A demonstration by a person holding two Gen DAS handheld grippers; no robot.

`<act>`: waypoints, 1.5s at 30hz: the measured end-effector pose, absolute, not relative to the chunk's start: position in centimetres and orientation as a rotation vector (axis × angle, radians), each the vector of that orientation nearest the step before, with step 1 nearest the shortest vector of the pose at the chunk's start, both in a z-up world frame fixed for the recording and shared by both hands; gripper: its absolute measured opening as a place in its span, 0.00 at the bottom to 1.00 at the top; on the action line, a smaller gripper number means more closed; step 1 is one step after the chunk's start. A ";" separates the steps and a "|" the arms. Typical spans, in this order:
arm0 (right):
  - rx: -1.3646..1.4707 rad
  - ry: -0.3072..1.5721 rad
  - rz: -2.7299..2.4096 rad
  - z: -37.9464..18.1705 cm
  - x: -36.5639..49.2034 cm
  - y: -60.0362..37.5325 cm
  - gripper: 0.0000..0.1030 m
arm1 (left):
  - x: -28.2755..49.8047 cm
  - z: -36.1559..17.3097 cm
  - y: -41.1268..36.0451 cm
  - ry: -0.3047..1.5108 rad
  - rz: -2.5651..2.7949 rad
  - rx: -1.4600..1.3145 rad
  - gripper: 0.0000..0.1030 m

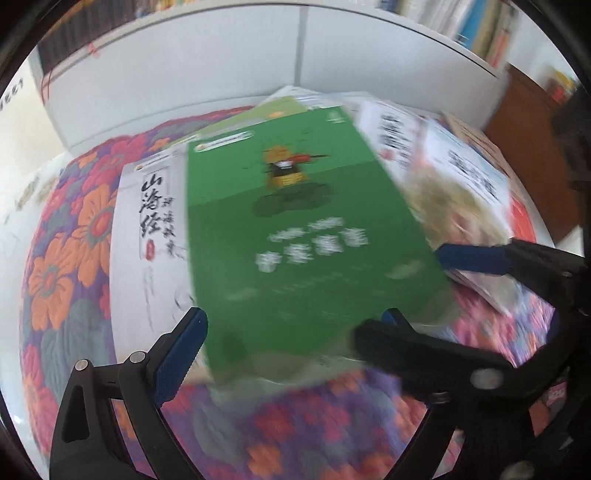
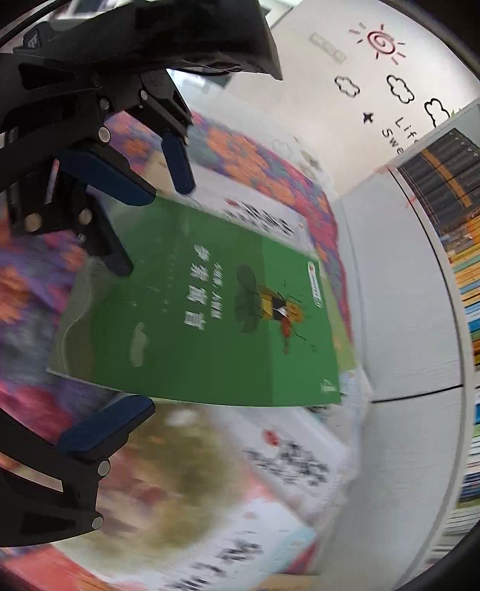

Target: Organize books

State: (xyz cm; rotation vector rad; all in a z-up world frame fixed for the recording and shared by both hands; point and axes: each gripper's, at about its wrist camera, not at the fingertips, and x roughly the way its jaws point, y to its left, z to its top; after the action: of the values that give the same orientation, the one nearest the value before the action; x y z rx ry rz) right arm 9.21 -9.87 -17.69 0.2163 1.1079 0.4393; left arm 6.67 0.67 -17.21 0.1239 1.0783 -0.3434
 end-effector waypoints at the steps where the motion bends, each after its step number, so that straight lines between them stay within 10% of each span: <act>1: 0.246 1.121 0.446 -17.7 8.3 -10.2 0.98 | 5.6 -16.9 0.2 1.074 -0.346 0.139 0.91; 45: 0.288 1.088 0.409 -17.5 7.1 -11.9 0.95 | 8.8 -19.5 7.0 1.119 -0.328 -0.208 0.85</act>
State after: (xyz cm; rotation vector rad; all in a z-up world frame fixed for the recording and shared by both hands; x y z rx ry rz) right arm 7.13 -11.89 -17.50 0.2883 1.0883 0.4091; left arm 8.75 7.03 -19.49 -0.2075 1.1194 -0.3283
